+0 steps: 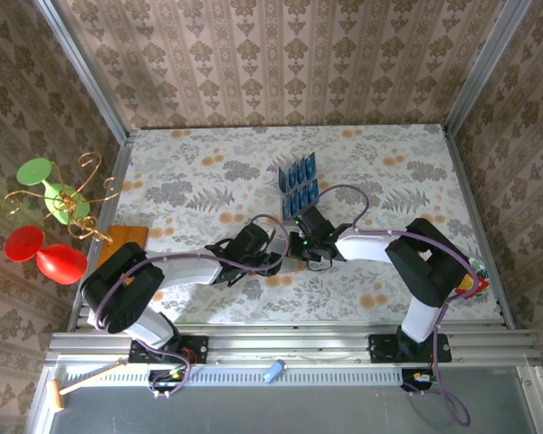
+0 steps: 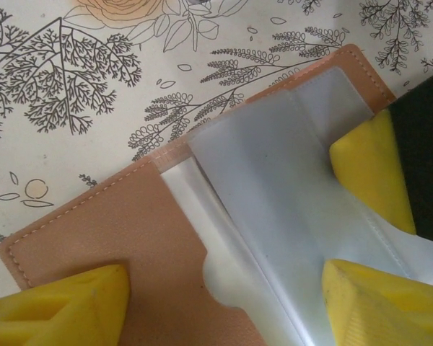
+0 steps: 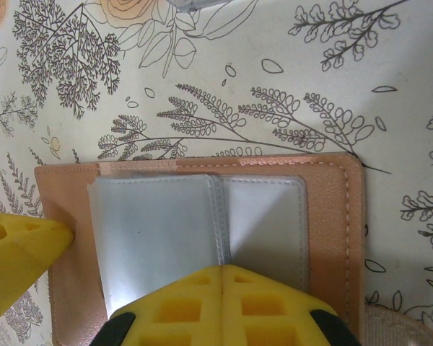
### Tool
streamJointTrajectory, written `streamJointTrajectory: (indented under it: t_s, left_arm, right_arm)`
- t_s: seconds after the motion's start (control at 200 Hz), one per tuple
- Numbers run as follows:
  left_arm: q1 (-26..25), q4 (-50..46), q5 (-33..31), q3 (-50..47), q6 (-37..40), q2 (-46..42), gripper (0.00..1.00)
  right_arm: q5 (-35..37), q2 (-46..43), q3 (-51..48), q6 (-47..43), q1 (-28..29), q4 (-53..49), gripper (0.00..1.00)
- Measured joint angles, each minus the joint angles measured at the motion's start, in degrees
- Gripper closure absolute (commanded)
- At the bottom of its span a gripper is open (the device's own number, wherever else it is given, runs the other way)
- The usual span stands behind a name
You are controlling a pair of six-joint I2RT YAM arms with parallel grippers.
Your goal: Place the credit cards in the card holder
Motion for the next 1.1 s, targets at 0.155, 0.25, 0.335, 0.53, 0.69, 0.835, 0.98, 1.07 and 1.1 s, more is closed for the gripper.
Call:
streamJointTrajectory:
  t_s: [0.155,0.25,0.335,0.53,0.69,0.835,0.98,1.07,1.1]
  left_arm:
    - [0.0,1.1,-0.6,-0.1,0.0,0.4,0.30]
    - [0.0,1.4,-0.6,-0.2,0.0,0.4,0.30]
    - [0.0,1.8,-0.6,-0.4,0.0,0.4,0.30]
    - [0.0,2.1,-0.6,-0.6,0.0,0.4,0.30]
    - [0.0,2.1,-0.6,-0.6,0.0,0.4,0.30]
    - [0.0,2.4,-0.6,-0.8,0.0,0.4,0.30]
    - [0.0,2.6,-0.6,-0.8,0.0,0.4,0.30]
    - [0.0,2.6,-0.6,-0.8,0.0,0.4,0.30]
    - [0.0,2.6,-0.6,-0.8,0.0,0.4,0.30]
  right_arm:
    - [0.0,-0.1,0.4,0.1,-0.1,-0.7,0.76]
    - [0.0,-0.8,0.5,0.0,-0.5,-1.0,0.66]
    - [0.0,-1.7,0.5,0.0,-1.2,-1.4,0.63]
    - [0.0,-2.2,0.5,0.0,-2.4,-2.0,0.62]
    - [-0.9,-2.1,0.5,0.2,-2.4,-1.6,0.62]
    - [-1.9,-1.1,0.5,0.7,-2.4,-0.3,0.64]
    - [-3.0,0.0,0.5,1.6,-2.4,1.3,0.65]
    - [-3.7,0.7,0.5,2.0,-2.4,2.6,0.65]
    - [-3.9,0.9,0.5,2.2,-2.4,3.1,0.65]
